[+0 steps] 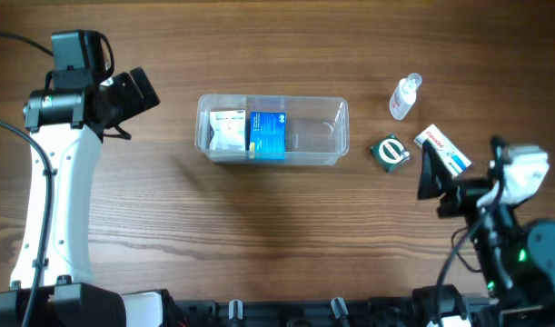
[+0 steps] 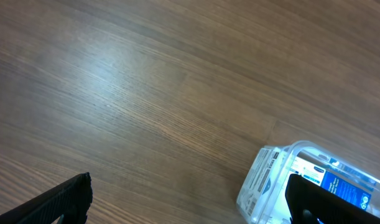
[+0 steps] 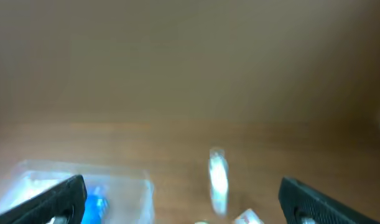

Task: Pack container
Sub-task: 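Move the right gripper over the white Panadol box and lower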

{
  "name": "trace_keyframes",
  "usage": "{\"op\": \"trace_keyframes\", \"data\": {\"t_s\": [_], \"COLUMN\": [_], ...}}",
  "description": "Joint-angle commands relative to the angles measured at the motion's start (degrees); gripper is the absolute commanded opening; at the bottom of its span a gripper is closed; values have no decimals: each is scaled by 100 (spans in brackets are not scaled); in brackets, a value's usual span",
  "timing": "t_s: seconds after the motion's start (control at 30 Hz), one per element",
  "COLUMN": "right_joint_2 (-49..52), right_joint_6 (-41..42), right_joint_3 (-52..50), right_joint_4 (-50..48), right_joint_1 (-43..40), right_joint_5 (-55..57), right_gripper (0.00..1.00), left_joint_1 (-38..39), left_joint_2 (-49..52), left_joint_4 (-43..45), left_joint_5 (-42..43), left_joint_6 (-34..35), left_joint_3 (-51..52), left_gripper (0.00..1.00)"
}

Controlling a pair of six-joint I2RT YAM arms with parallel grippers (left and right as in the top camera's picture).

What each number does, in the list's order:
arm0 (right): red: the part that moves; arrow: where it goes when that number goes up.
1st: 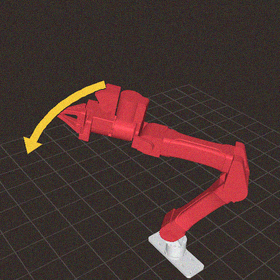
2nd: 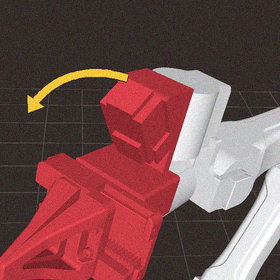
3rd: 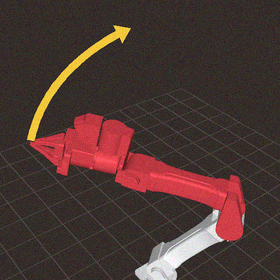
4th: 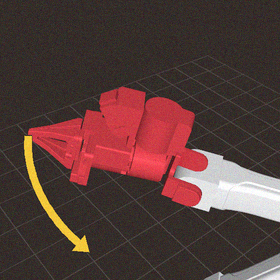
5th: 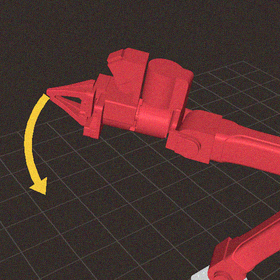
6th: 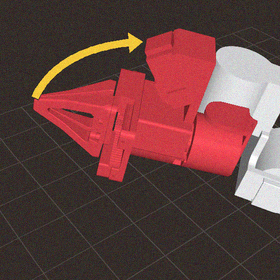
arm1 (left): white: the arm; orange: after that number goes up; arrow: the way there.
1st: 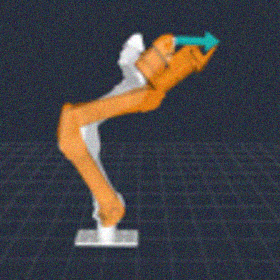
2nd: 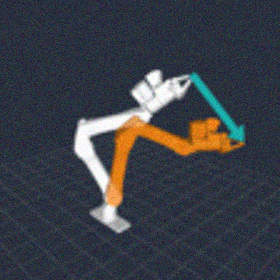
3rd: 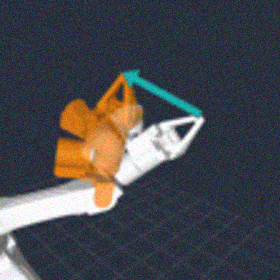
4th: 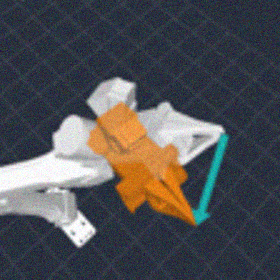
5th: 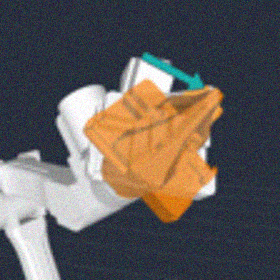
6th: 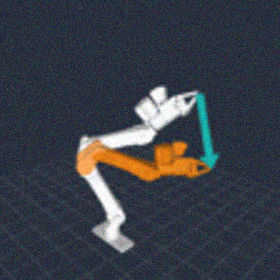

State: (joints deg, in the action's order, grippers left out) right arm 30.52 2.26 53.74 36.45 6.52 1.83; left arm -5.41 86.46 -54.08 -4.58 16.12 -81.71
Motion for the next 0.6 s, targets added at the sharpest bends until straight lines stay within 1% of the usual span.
{"op": "trace_keyframes", "data": {"t_s": [0.0, 0.07, 0.1, 0.23, 0.3, 0.4, 0.5, 0.57], "right_joint_2": [1307, 1891, 2229, 3204, 3589, 4024, 4170, 4170], "right_joint_6": [-702, -968, -1250, -2214, -2557, -2621, -2623, -2634], "right_joint_3": [1040, 1471, 1672, 2083, 2105, 2105, 2105, 2103], "right_joint_4": [933, 1517, 1799, 2544, 2621, 2603, 2350, 2312], "right_joint_1": [-33, -118, -229, -944, -1362, -1718, -1727, -1733], "right_joint_5": [245, 214, 28, -1095, -1392, -1270, -1196, -835], "right_gripper": [100, 100, 100, 100, 100, 100, 100, 100], "left_joint_1": [-22, -22, -22, -22, -22, -22, -22, -22], "left_joint_2": [-42, -42, -42, -42, -42, -42, -42, -42], "left_joint_4": [-7, -7, -7, -7, -7, -7, -7, -7], "left_joint_5": [48, 48, 48, 48, 48, 48, 48, 48], "left_joint_6": [-111, -111, -111, -111, -111, -111, -111, -111], "left_joint_3": [-26, -26, -26, -26, -26, -26, -26, -26], "left_gripper": [100, 100, 100, 100, 100, 100, 100, 100]}}
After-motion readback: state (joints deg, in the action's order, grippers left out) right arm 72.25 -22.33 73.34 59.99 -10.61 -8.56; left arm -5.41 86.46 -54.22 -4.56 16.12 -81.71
